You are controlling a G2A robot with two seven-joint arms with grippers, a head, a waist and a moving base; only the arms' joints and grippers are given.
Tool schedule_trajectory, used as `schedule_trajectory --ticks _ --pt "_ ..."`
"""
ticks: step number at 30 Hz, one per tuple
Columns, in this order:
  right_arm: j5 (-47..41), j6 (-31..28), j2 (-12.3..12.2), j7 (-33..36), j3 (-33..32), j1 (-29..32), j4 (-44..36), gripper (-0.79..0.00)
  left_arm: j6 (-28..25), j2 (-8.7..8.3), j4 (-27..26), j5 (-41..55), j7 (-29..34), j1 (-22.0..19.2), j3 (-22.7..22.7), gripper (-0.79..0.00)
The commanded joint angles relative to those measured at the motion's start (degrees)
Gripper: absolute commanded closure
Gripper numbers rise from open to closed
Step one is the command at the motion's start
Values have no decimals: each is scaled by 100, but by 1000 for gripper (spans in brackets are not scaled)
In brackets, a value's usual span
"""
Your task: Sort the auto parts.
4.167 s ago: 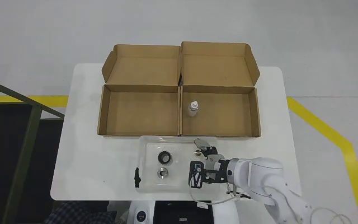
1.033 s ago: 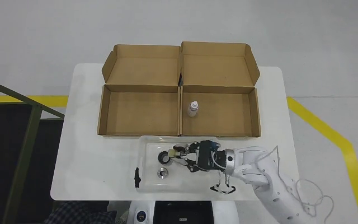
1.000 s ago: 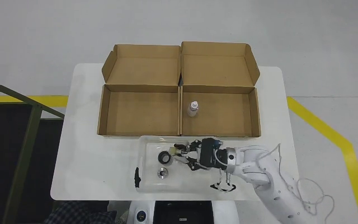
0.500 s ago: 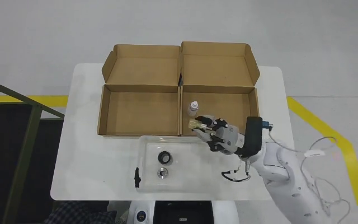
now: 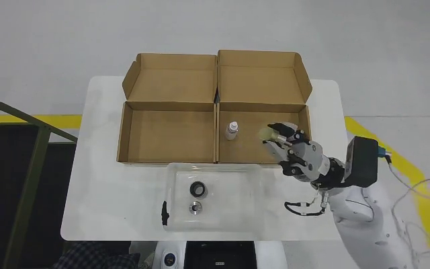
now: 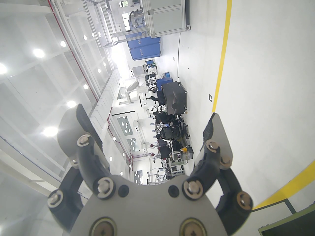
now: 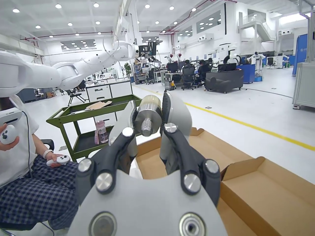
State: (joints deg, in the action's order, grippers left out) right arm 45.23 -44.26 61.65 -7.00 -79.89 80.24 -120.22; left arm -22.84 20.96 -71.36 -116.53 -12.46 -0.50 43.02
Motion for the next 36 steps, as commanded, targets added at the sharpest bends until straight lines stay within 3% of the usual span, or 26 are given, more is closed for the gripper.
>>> schedule_trajectory --ticks 1,18,27,36 --pt "30 33 1 16 -53 -4 -57 0 0 0 0 0 0 0 0 -785" --pt "490 6 2 224 -197 94 -318 0 0 0 0 0 0 0 0 -785" --pt "867 -135 4 658 139 8 -110 0 0 0 0 0 0 0 0 -785" --pt "1521 157 -4 1310 319 -68 229 0 0 0 0 0 0 0 0 -785"
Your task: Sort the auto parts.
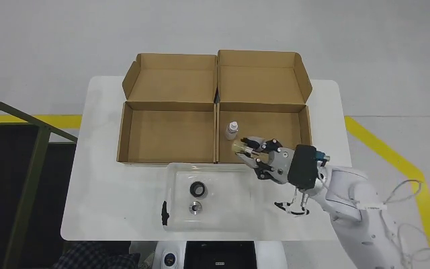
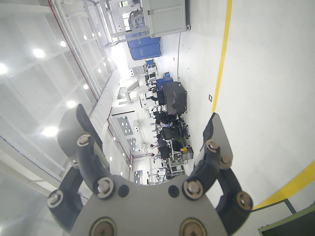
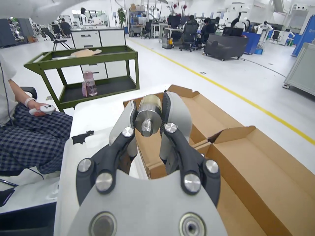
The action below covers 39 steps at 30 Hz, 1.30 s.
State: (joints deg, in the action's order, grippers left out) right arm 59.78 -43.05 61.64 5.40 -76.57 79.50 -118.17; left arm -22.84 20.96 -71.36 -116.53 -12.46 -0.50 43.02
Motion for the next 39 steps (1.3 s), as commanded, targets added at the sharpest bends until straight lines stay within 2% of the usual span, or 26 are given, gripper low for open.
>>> schedule_trajectory --ticks 1,8,15,24,39 --pt "134 48 -10 137 -28 15 43 0 0 0 0 0 0 0 0 -785" --pt "477 166 -59 607 -225 92 215 0 0 0 0 0 0 0 0 -785" --pt "754 212 -94 1281 -262 -153 426 0 0 0 0 0 0 0 0 -785" --pt "906 265 -97 2165 12 -736 891 0 0 0 0 0 0 0 0 -785" --pt "749 198 21 3262 963 -2026 2096 0 0 0 0 0 0 0 0 -785"
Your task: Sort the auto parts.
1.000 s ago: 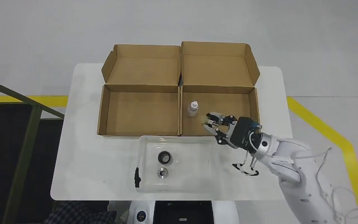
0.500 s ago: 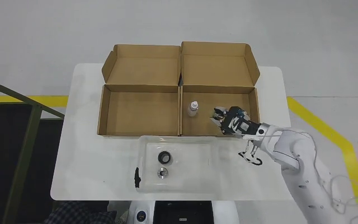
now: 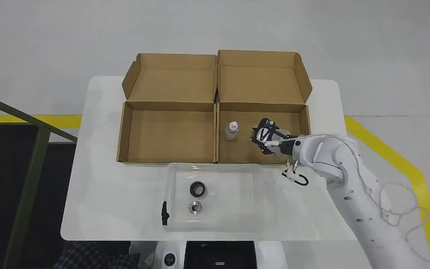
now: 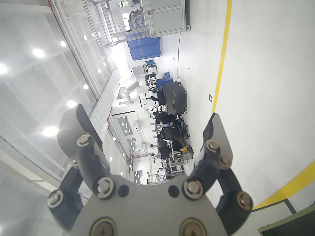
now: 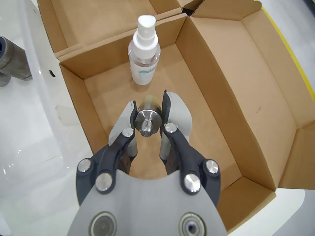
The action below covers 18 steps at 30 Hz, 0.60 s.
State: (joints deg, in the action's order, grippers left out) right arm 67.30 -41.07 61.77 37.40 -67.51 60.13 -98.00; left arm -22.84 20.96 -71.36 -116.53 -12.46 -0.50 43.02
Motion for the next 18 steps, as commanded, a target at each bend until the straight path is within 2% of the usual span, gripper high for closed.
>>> schedule_trajectory --ticks 1,12,13,14,18 --pt "-22 -2 21 117 122 -170 155 0 0 0 0 0 0 0 0 -785" --pt "-178 85 173 485 831 -839 1084 0 0 0 0 0 0 0 0 -785" --pt "-155 83 185 508 885 -885 1144 -62 0 0 0 0 0 0 0 -785" --pt "-155 84 196 507 932 -924 1192 -86 0 0 0 0 0 0 0 -785" --pt "-145 97 235 524 1078 -1064 1381 -132 0 0 0 0 0 0 0 -785"
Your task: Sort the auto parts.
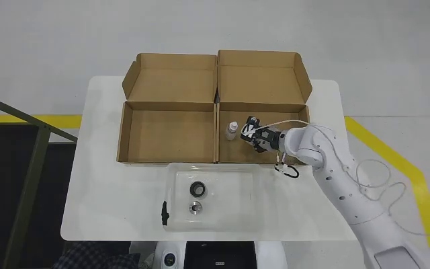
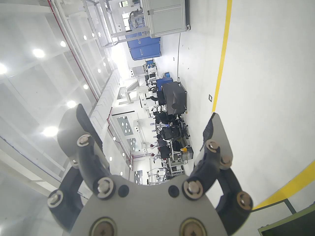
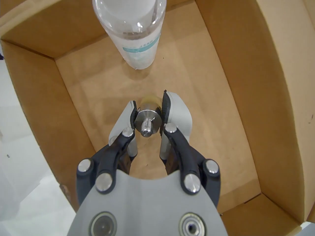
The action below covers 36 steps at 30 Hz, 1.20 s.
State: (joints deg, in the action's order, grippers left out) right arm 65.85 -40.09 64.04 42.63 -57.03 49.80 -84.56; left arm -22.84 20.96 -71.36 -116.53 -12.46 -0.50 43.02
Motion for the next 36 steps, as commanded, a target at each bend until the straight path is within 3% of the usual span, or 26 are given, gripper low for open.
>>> schedule_trajectory --ticks 1,4,7,8,10,11,22,36 --pt "2 7 17 15 64 -64 73 -135 0 0 0 0 0 0 0 -785" --pt "-13 39 46 23 157 -145 152 -219 0 0 0 0 0 0 0 -785" --pt "-61 88 70 -5 215 -209 193 -376 0 0 0 0 0 0 0 -785" --pt "-67 94 74 -7 228 -219 189 -468 0 0 0 0 0 0 0 -785" --pt "-75 100 77 -10 234 -229 139 -733 0 0 0 0 0 0 0 -785" --pt "-78 101 73 -17 222 -223 107 -773 0 0 0 0 0 0 0 -785" --pt "-142 84 -107 -224 -419 283 -875 -785 0 0 0 0 0 0 0 -785" --pt "-322 44 -336 -826 -1246 1685 -2803 -785 0 0 0 0 0 0 0 -785"
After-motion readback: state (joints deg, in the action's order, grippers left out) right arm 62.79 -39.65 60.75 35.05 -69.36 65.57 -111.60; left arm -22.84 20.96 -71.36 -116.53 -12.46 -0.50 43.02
